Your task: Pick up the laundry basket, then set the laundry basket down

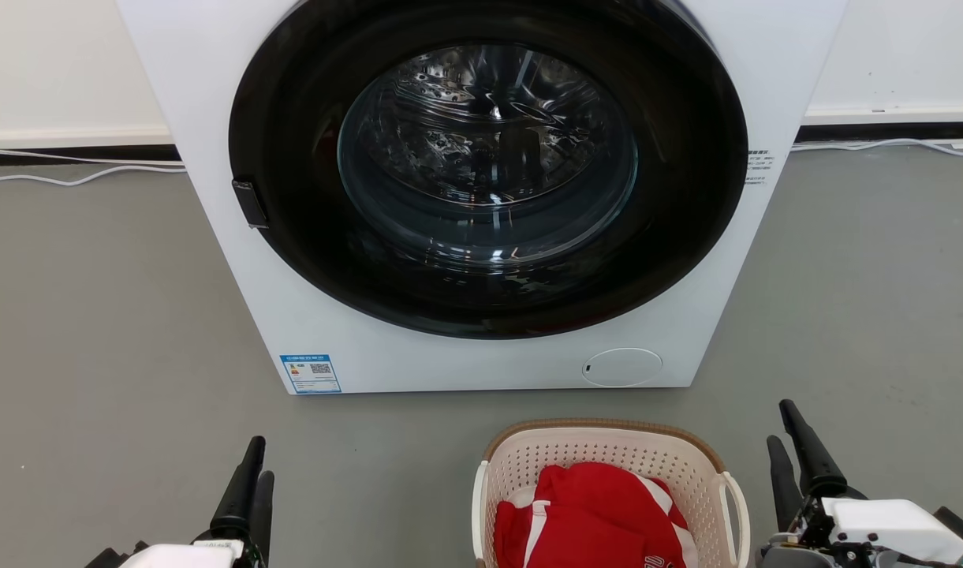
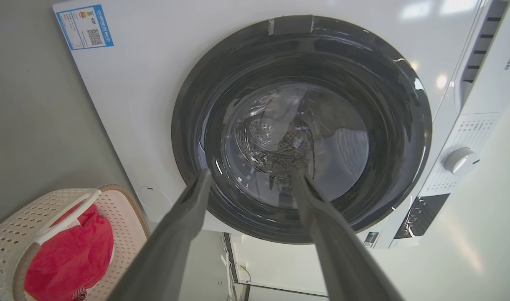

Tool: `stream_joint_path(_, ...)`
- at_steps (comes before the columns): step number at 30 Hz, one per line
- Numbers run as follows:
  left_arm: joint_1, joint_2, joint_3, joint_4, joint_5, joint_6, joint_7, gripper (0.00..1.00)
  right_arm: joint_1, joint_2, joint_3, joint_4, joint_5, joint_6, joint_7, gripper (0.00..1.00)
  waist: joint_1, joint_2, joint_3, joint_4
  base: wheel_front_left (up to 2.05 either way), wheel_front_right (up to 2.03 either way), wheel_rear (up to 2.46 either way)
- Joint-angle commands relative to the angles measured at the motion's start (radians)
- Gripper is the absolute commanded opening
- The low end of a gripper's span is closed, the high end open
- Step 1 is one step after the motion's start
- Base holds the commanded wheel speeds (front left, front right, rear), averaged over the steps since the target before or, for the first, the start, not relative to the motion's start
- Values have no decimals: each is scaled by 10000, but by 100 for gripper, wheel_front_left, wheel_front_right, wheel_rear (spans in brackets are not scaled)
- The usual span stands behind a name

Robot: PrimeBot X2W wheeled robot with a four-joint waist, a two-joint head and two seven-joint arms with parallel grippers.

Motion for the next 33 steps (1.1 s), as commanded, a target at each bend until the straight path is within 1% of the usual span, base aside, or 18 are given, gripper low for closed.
stream_joint_path(1,-373,51,0,-345,124,-42,-77,100,-331,-97,112,-326,-105,19,-129,100,-2,0,2,-1,0,0,0)
stream_joint_path(6,-393,59,-46,-518,567,-48,-224,100,-357,-116,243,-473,-304,22,-277,100,-2,0,7,-8,0,0,0)
stream_joint_path(14,-431,73,-254,-794,1691,-56,-459,100,-372,-150,519,-720,-919,27,-512,100,-2,0,7,-31,0,0,0)
stream_joint_path(20,-416,84,-366,-911,2556,-63,-634,100,-397,-185,705,-876,-1728,30,-687,100,-2,0,-7,-47,0,0,0)
stream_joint_path(26,-401,98,-341,-969,3884,-69,-810,100,-427,-277,974,-1013,-2594,34,-864,100,-2,0,-34,-55,0,0,0)
stream_joint_path(33,-373,108,-329,-1114,5284,4,-1016,100,-458,-305,1063,-1125,-3970,38,-1069,100,-2,0,-64,-57,0,0,0)
